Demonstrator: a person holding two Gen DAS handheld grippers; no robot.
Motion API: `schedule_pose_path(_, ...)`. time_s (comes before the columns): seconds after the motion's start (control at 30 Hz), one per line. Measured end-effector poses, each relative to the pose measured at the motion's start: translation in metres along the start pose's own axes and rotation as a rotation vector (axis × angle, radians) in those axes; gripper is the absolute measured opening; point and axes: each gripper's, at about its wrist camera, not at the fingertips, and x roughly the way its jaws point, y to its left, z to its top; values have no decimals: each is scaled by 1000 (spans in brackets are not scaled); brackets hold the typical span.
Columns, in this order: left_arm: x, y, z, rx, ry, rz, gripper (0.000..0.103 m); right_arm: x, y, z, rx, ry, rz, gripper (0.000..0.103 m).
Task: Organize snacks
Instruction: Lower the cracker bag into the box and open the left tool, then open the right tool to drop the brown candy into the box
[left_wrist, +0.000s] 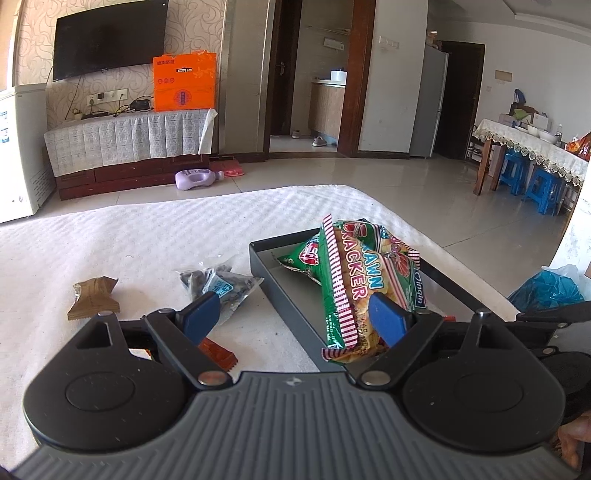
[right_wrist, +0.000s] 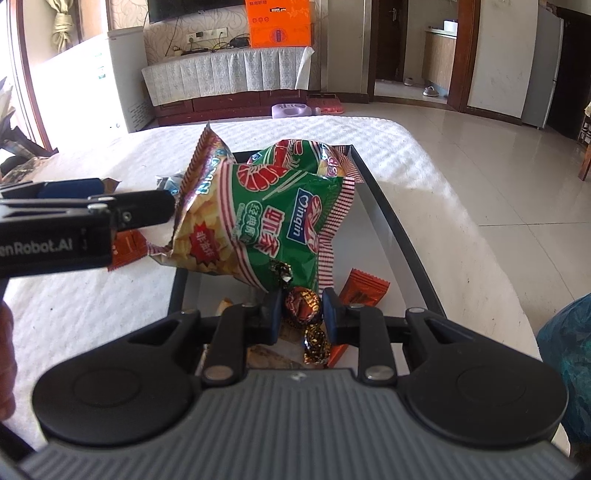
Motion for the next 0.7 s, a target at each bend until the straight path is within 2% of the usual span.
schedule_pose_path(0.27, -6, 11, 1, -7, -1, 25, 90, 1, 0, 1, 3, -2, 2, 28)
schedule_pose_path(0.37, -9, 17, 1, -8, -1, 36, 90, -1, -1, 2, 14, -12, 2, 35)
schedule_pose_path(0.43, -11, 20, 1, -9, -1, 43, 90, -4, -1, 2, 20, -28, 4, 44)
schedule_pose_path(0.7, -17, 33, 2, -17, -4, 66, 90, -4, 2, 1, 6, -27, 5, 45)
